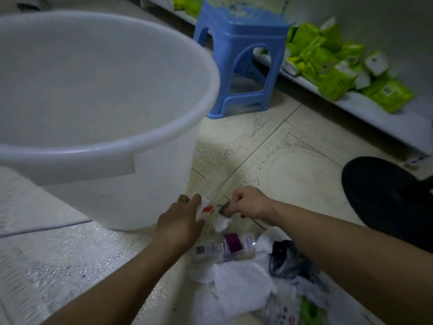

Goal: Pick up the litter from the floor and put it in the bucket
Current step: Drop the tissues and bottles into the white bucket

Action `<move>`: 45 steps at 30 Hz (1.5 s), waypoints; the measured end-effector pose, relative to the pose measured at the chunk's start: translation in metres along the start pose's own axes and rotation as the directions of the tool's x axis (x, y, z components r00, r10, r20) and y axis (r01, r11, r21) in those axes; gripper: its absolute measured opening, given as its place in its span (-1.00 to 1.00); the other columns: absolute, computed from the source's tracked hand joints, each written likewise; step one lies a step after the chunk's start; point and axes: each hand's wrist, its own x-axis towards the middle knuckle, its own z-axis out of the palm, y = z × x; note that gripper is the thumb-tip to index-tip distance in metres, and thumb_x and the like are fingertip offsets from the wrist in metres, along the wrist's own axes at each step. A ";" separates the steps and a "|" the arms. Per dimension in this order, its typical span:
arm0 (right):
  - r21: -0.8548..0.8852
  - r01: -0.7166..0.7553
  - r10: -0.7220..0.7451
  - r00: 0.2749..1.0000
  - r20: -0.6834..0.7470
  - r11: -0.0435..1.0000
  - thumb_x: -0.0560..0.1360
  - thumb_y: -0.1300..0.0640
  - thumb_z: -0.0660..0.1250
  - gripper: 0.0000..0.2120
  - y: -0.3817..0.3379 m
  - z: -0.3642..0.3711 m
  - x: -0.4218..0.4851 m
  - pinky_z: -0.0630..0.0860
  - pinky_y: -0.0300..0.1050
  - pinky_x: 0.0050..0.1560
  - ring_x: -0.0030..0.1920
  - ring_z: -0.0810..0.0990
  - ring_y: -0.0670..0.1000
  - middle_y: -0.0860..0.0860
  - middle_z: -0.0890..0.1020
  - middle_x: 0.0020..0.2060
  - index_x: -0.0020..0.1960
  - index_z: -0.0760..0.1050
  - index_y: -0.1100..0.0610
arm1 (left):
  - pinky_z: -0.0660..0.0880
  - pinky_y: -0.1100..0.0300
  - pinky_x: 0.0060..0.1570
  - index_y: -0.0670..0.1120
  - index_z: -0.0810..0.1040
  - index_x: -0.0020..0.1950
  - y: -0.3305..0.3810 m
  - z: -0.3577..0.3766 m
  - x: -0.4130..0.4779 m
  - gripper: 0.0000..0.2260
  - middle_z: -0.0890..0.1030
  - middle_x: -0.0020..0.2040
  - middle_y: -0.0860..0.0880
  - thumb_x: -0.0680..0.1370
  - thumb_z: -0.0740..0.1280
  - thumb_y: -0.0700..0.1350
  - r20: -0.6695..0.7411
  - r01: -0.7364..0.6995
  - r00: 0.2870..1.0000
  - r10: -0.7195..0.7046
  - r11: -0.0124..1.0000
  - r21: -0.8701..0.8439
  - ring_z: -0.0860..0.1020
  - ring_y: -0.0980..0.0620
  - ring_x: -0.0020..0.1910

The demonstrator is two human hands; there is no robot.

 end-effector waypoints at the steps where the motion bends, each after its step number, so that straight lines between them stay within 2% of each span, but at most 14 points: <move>1: 0.023 0.005 -0.004 1.000 -0.019 1.000 0.28 0.23 0.54 -0.74 -0.004 -0.004 -0.004 0.54 -0.04 -0.22 -0.27 0.54 0.04 0.09 0.56 -0.32 -0.35 0.44 0.11 | 0.54 0.10 -0.25 0.15 0.29 0.15 0.004 -0.006 0.000 -0.68 0.49 0.03 -0.02 0.46 0.28 0.18 -0.018 -0.014 1.000 0.014 1.000 -0.012 0.51 -0.01 -0.17; 7: 0.032 -0.007 0.009 0.997 -0.081 0.999 0.36 0.31 0.43 -0.80 -0.013 -0.032 -0.030 0.51 -0.11 -0.38 -0.37 0.48 0.07 0.15 0.49 -0.32 -0.23 0.40 0.15 | 0.48 0.14 -0.24 0.12 0.33 0.16 0.031 -0.034 0.007 -0.67 0.50 0.01 -0.02 0.47 0.30 0.17 -0.094 -0.110 0.990 0.103 0.991 -0.072 0.53 -0.04 -0.13; 11: -0.024 0.010 -0.015 0.980 -0.201 1.000 0.45 0.26 0.34 -0.86 -0.013 -0.052 -0.048 0.56 -0.03 -0.23 -0.20 0.61 0.14 0.20 0.63 -0.16 -0.20 0.38 0.14 | 0.52 0.12 -0.22 0.16 0.32 0.12 0.063 -0.054 0.013 -0.70 0.52 0.00 0.02 0.47 0.30 0.20 -0.139 -0.196 0.973 0.183 0.977 -0.086 0.52 0.00 -0.15; 13: -0.035 0.034 -0.042 0.964 -0.264 0.999 0.50 0.20 0.29 -0.84 -0.013 -0.064 -0.057 0.55 -0.04 -0.17 -0.16 0.67 0.11 0.12 0.66 -0.24 -0.22 0.34 0.11 | 0.50 0.11 -0.23 0.18 0.31 0.11 0.080 -0.064 0.016 -0.70 0.52 0.00 0.03 0.47 0.28 0.23 -0.165 -0.236 0.962 0.219 0.967 -0.094 0.52 0.00 -0.14; 15: -0.055 0.037 -0.053 0.949 -0.311 0.998 0.54 0.16 0.24 -0.82 -0.013 -0.074 -0.065 0.51 -0.11 -0.27 -0.23 0.64 0.05 0.05 0.64 -0.29 -0.22 0.30 0.08 | 0.50 0.11 -0.25 0.18 0.32 0.10 0.098 -0.076 0.022 -0.70 0.53 0.01 0.03 0.47 0.28 0.24 -0.191 -0.291 0.944 0.270 0.952 -0.091 0.51 0.01 -0.15; 19: -0.179 0.002 -0.072 0.920 -0.385 0.984 0.57 0.17 0.17 -0.94 -0.012 -0.090 -0.078 0.54 0.10 -0.04 -0.05 0.61 0.16 0.17 0.64 -0.07 -0.08 0.30 0.13 | 0.47 0.14 -0.30 0.15 0.34 0.07 0.128 -0.106 0.034 -0.70 0.52 -0.01 0.02 0.46 0.28 0.25 -0.236 -0.384 0.902 0.361 0.922 -0.057 0.49 0.04 -0.19; 22: -0.212 -0.028 -0.061 0.915 -0.399 0.977 0.54 0.19 0.20 -0.94 -0.014 -0.095 -0.084 0.54 0.11 -0.01 -0.03 0.61 0.17 0.17 0.64 -0.05 -0.02 0.35 0.17 | 0.53 0.09 -0.22 0.14 0.36 0.08 0.140 -0.128 0.041 -0.68 0.53 -0.02 0.02 0.43 0.32 0.24 -0.222 -0.389 0.899 0.376 0.921 -0.015 0.51 0.02 -0.17; 25: -0.179 -0.027 -0.036 0.939 -0.342 0.983 0.49 0.23 0.25 -0.91 -0.020 -0.099 -0.090 0.56 0.00 -0.07 -0.09 0.67 0.15 0.13 0.71 -0.15 -0.16 0.36 0.11 | 0.51 0.11 -0.24 0.15 0.38 0.07 0.143 -0.147 0.046 -0.66 0.53 -0.02 0.04 0.41 0.34 0.25 -0.219 -0.407 0.890 0.399 0.913 0.008 0.49 0.04 -0.16; 28: -0.156 -0.017 -0.024 0.965 -0.260 0.988 0.48 0.23 0.28 -0.84 -0.027 -0.099 -0.094 0.57 -0.02 -0.11 -0.09 0.69 0.12 0.15 0.72 -0.12 -0.27 0.44 0.09 | 0.55 0.06 -0.18 0.15 0.40 0.09 0.143 -0.166 0.051 -0.65 0.55 0.02 0.03 0.40 0.36 0.24 -0.203 -0.430 0.884 0.422 0.903 0.003 0.50 0.04 -0.11; 31: -0.112 0.023 -0.061 0.936 -0.345 0.993 0.50 0.20 0.27 -0.87 -0.036 -0.100 -0.093 0.55 -0.07 -0.09 -0.01 0.66 0.07 0.11 0.71 -0.08 -0.23 0.46 0.09 | 0.56 0.04 -0.14 0.15 0.42 0.10 0.144 -0.186 0.058 -0.63 0.56 0.05 0.03 0.38 0.43 0.18 -0.199 -0.405 0.899 0.391 0.914 -0.033 0.52 0.04 -0.08; 35: 0.130 0.220 -0.097 0.786 -0.610 0.967 0.51 0.15 0.29 -0.93 -0.066 -0.110 -0.090 0.56 0.00 -0.09 -0.13 0.65 0.08 0.08 0.69 -0.18 -0.12 0.45 0.14 | 0.48 0.35 -0.50 0.13 0.46 0.04 0.135 -0.232 0.074 -0.65 0.56 -0.13 0.12 0.35 0.50 0.09 -0.217 -0.300 0.947 0.237 0.893 -0.336 0.60 0.16 -0.33; 38: 0.187 0.408 -0.189 0.721 -0.666 0.894 0.48 0.13 0.33 -0.92 -0.100 -0.116 -0.093 0.57 -0.01 -0.13 -0.25 0.68 0.00 0.06 0.70 -0.31 -0.17 0.46 0.09 | 0.55 0.22 -0.46 0.08 0.50 0.02 0.111 -0.273 0.085 -0.67 0.65 -0.15 0.02 0.34 0.53 0.03 -0.218 -0.211 0.969 0.118 0.854 -0.475 0.64 0.13 -0.33; 41: 0.146 0.521 -0.291 0.664 -0.689 0.841 0.47 0.11 0.36 -0.89 -0.138 -0.112 -0.093 0.55 -0.10 -0.23 -0.34 0.67 -0.12 0.06 0.70 -0.36 -0.19 0.46 0.06 | 0.62 0.05 -0.31 0.07 0.51 -0.02 0.074 -0.306 0.087 -0.70 0.67 -0.15 -0.04 0.33 0.52 0.03 -0.266 -0.169 0.962 0.061 0.900 -0.403 0.64 -0.01 -0.27; 45: 0.028 0.560 -0.412 0.641 -0.648 0.828 0.46 0.11 0.37 -0.89 -0.190 -0.091 -0.090 0.57 -0.03 -0.19 -0.25 0.67 -0.04 0.05 0.68 -0.34 -0.18 0.44 -0.02 | 0.58 0.05 -0.15 0.06 0.53 0.00 0.030 -0.327 0.077 -0.69 0.65 -0.12 -0.04 0.34 0.49 0.10 -0.248 -0.076 0.967 0.053 0.994 -0.083 0.61 -0.01 -0.21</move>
